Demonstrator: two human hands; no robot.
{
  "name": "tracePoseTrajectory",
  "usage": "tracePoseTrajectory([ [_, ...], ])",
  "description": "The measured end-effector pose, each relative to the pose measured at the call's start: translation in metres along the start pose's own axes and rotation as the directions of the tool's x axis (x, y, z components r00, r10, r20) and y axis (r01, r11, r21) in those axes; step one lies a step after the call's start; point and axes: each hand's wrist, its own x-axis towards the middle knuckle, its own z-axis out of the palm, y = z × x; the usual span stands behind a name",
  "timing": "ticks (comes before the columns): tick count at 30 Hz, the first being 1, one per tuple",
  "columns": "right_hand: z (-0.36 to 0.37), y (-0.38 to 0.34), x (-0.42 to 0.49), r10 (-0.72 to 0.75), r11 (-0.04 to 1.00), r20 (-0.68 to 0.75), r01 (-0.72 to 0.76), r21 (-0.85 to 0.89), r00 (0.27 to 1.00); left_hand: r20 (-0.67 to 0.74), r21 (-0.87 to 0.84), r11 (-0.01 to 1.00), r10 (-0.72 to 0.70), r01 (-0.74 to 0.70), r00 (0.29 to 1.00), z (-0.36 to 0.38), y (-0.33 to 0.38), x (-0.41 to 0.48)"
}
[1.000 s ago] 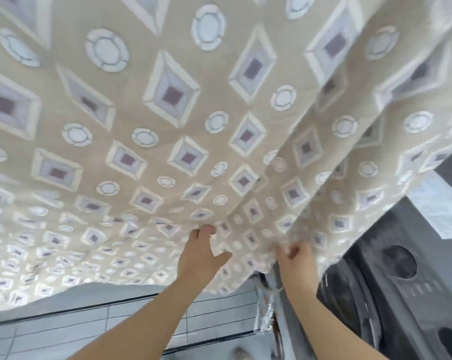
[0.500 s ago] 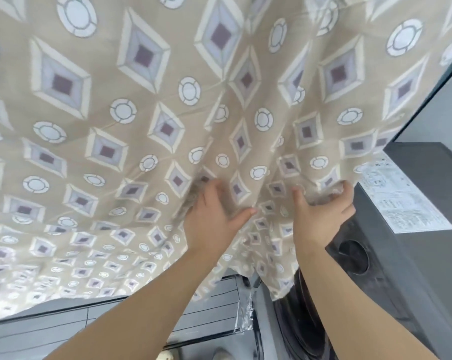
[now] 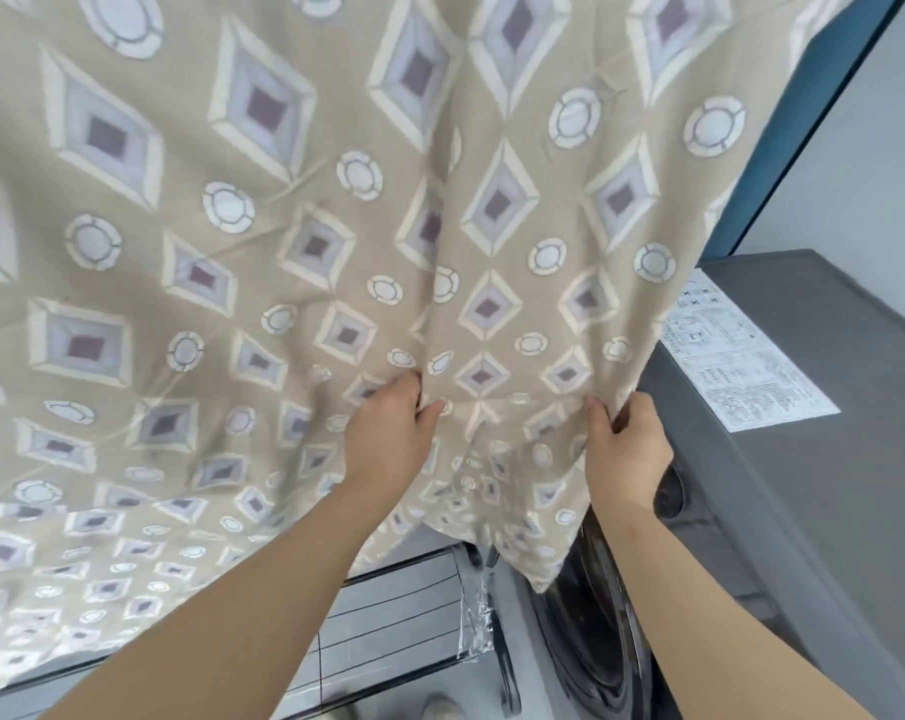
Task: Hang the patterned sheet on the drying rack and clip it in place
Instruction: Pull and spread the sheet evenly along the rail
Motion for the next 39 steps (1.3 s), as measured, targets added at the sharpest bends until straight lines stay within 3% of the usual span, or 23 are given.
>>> tracePoseTrajectory([
  [7, -0.01, 0.038, -0.013, 0.098, 0.988, 0.161, -0.077, -0.133, 0.982, 0.227, 0.149, 0.988, -0.084, 0.051, 0.97, 0.019, -0.005, -0.009],
  [12, -0.008, 0.042, -0.017, 0.192, 0.972, 0.274, -0.144, -0.187, 0.942, 0.29, 0.241, 0.969, -0.122, 0.051, 0.949, 0.02, -0.017, -0.014],
  [16, -0.011, 0.028, -0.017, 0.138, 0.984, 0.246, -0.104, -0.145, 0.959, 0.281, 0.181, 0.982, -0.096, 0.045, 0.955, 0.011, -0.019, -0.017],
  [20, -0.018, -0.002, -0.012, 0.034, 0.999, 0.176, -0.04, 0.029, 0.984, 0.124, 0.008, 0.999, -0.052, 0.052, 0.991, -0.004, -0.005, -0.022],
  [24, -0.023, -0.01, -0.007, -0.049, 0.999, 0.12, 0.05, -0.007, 0.992, -0.019, 0.148, 0.985, 0.094, -0.09, 0.995, -0.011, 0.012, -0.017],
  [34, -0.035, 0.002, -0.007, 0.021, 0.995, 0.156, -0.005, -0.102, 0.988, 0.145, 0.203, 0.965, 0.135, -0.163, 0.98, -0.002, 0.022, -0.018],
  [39, -0.04, -0.029, -0.008, -0.091, 0.971, 0.175, 0.049, 0.233, 0.98, 0.097, -0.004, 0.989, 0.15, -0.151, 0.984, -0.022, 0.046, -0.014],
])
